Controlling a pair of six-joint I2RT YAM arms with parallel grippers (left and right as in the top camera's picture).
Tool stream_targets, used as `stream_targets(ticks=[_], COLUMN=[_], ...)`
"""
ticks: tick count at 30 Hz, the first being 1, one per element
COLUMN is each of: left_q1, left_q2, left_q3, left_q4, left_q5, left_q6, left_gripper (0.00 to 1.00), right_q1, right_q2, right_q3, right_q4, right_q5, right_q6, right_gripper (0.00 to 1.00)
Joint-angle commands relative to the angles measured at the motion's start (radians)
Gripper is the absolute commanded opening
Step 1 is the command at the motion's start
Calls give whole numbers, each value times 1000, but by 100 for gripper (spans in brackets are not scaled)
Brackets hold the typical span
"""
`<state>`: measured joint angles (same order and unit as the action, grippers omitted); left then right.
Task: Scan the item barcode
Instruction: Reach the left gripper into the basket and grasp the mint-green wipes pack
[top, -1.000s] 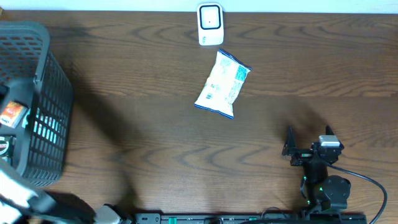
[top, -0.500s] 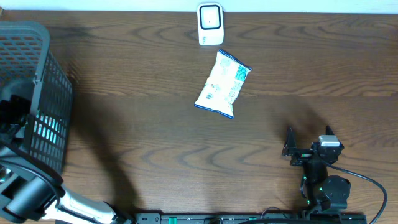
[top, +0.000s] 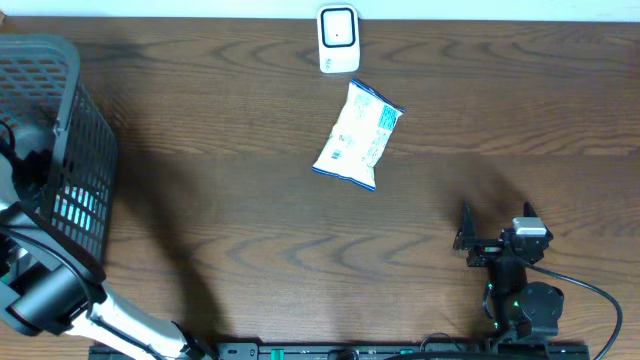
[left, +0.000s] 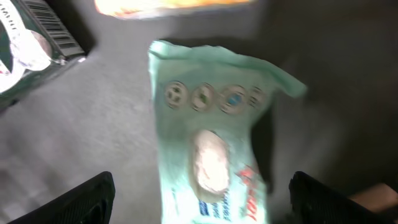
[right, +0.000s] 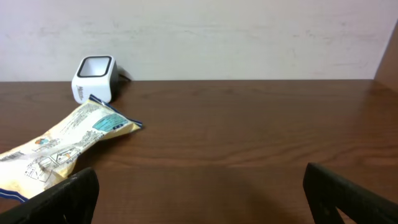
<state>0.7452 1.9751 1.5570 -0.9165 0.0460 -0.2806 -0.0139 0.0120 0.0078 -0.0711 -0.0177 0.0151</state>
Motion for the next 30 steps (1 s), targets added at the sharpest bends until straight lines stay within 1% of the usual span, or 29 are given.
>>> stream_targets(ticks=[1, 3, 5, 9, 10, 13, 16, 18, 22, 25, 30], left_q1=[-1, 0, 0, 0, 0, 0, 0, 0, -1, -1, -1], left_q2=[62, 77, 81, 59, 51, 4, -96, -205, -387, -532, -752], left_q3=[-38, -44, -44, -31, -22, 11, 43, 54, 54, 54, 54], left_q4=[2, 3, -2, -21, -30, -55, -70, -60, -18, 23, 126], left_q5=[-59, -67, -86, -88, -88, -87, -80, -80, -72, 26, 303], left_q6=[-2, 0, 3, 2, 2, 0, -32, -87, -132, -138, -188], left_gripper=[86, 73, 56, 30, 26, 25, 25, 25, 25, 25, 25], right_q1=[2, 2, 2, 2, 2, 2, 2, 2, 2, 2, 2], right_q2=[-5, -5, -5, -5, -5, -5, -5, -5, -5, -5, -5], right_q3=[-2, -2, -2, -2, -2, -2, -2, -2, -2, -2, -2], right_q4=[-3, -3, -3, -3, -3, -3, -3, -3, -3, -3, -3], right_q5=[8, 8, 8, 8, 8, 8, 8, 8, 8, 8, 8], right_q6=[10, 10, 10, 10, 10, 10, 10, 10, 11, 10, 10], right_gripper=[99, 99, 99, 99, 99, 99, 99, 99, 99, 99, 99])
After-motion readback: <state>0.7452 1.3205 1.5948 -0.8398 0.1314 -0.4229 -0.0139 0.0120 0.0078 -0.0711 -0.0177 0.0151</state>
